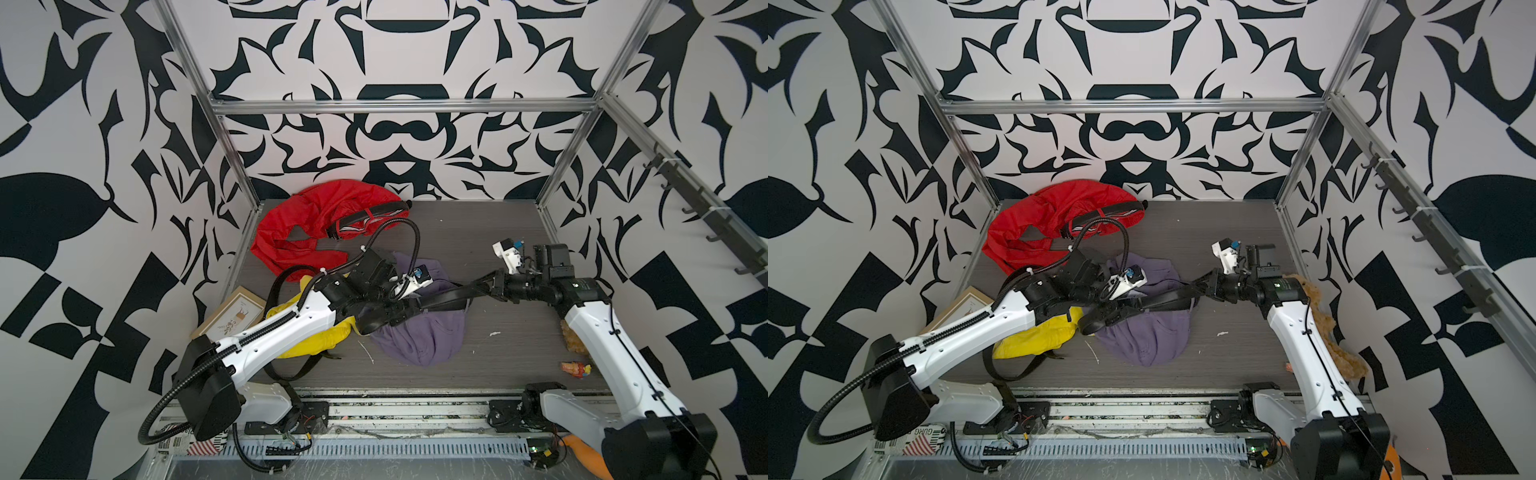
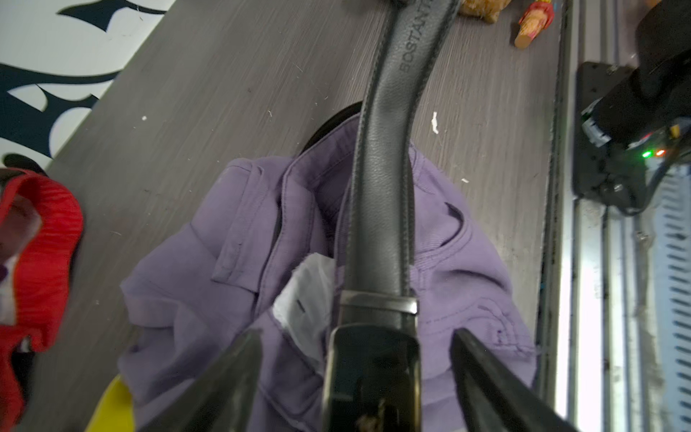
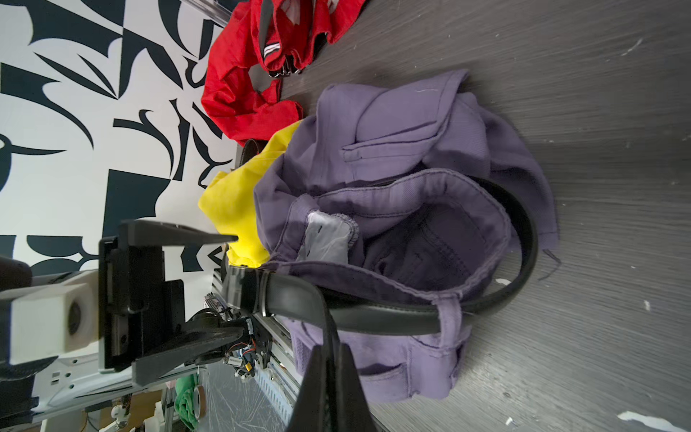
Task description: Remove the belt from the trousers
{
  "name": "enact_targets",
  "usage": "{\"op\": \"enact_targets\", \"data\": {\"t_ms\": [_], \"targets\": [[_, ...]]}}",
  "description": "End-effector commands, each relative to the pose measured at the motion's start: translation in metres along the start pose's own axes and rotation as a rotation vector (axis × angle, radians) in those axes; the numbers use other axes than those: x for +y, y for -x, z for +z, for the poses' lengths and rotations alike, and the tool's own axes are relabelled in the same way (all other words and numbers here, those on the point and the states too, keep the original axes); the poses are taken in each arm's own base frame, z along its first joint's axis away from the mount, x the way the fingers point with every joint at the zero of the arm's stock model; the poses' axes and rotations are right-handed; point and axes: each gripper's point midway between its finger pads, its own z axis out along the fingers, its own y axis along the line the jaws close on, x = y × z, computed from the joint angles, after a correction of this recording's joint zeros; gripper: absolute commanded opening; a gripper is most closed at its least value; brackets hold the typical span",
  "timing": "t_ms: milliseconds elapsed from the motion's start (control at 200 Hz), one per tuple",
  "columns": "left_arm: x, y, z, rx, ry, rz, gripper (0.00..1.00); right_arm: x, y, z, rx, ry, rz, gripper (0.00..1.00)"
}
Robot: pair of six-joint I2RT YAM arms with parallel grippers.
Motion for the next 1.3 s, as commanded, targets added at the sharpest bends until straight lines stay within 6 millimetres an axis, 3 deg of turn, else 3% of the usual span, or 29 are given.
{"op": "enact_targets", "data": {"t_ms": [0,60,150,320,555,775,855,925,960,1020,1050,1060,1135,1225,1295], "targets": [[0.002,0.003,-0.015,-0.032,0.031,-0.083,0.96,0.006,0.019,-0.007,-0.061,-0.012,-0.053,0.0],[0.0,0.006,-0.035,-0.09,0.062,-0.116,0.99,0.002,0.018,-0.005,-0.06,-0.021,-0.044,0.0],[-0.002,-0.005,-0.052,-0.104,0.101,-0.17,0.99,-0.001,0.017,-0.003,-0.054,-0.025,-0.034,0.0],[-0.007,-0.035,-0.069,-0.055,0.155,-0.235,0.99,-0.003,0.015,-0.002,-0.055,-0.027,-0.027,0.0],[-0.007,-0.075,-0.055,0.079,0.183,-0.273,0.99,-0.003,0.015,-0.004,-0.057,-0.037,-0.026,0.0],[-0.002,-0.099,-0.042,0.141,0.236,-0.34,1.0,-0.005,0.012,-0.005,-0.057,-0.048,-0.025,0.0],[0.005,-0.11,-0.038,0.177,0.285,-0.345,0.91,-0.006,0.011,-0.005,-0.054,-0.053,-0.025,0.0],[0.013,-0.111,-0.038,0.182,0.327,-0.333,0.68,-0.008,0.009,-0.005,-0.048,-0.061,-0.034,0.0],[0.017,-0.105,-0.038,0.164,0.337,-0.315,0.51,-0.011,0.008,-0.006,-0.041,-0.083,-0.043,0.1],[0.024,-0.089,-0.04,0.11,0.361,-0.292,0.25,-0.016,0.003,-0.013,-0.019,-0.153,-0.079,0.4],[0.027,-0.079,-0.042,0.078,0.363,-0.27,0.17,-0.02,0.003,-0.02,-0.015,-0.206,-0.106,0.7],[0.028,-0.075,-0.043,0.068,0.365,-0.265,0.14,-0.021,0.004,-0.023,-0.017,-0.226,-0.117,0.76],[0.035,-0.049,-0.048,0.001,0.375,-0.206,0.01,-0.023,0.006,-0.046,-0.022,-0.353,-0.186,0.84],[0.036,-0.021,-0.052,-0.056,0.349,-0.144,0.0,0.003,0.017,-0.068,-0.07,-0.355,-0.297,0.92],[0.032,-0.005,-0.051,-0.079,0.304,-0.109,0.0,0.03,0.018,-0.066,-0.076,-0.285,-0.406,0.94]]}}
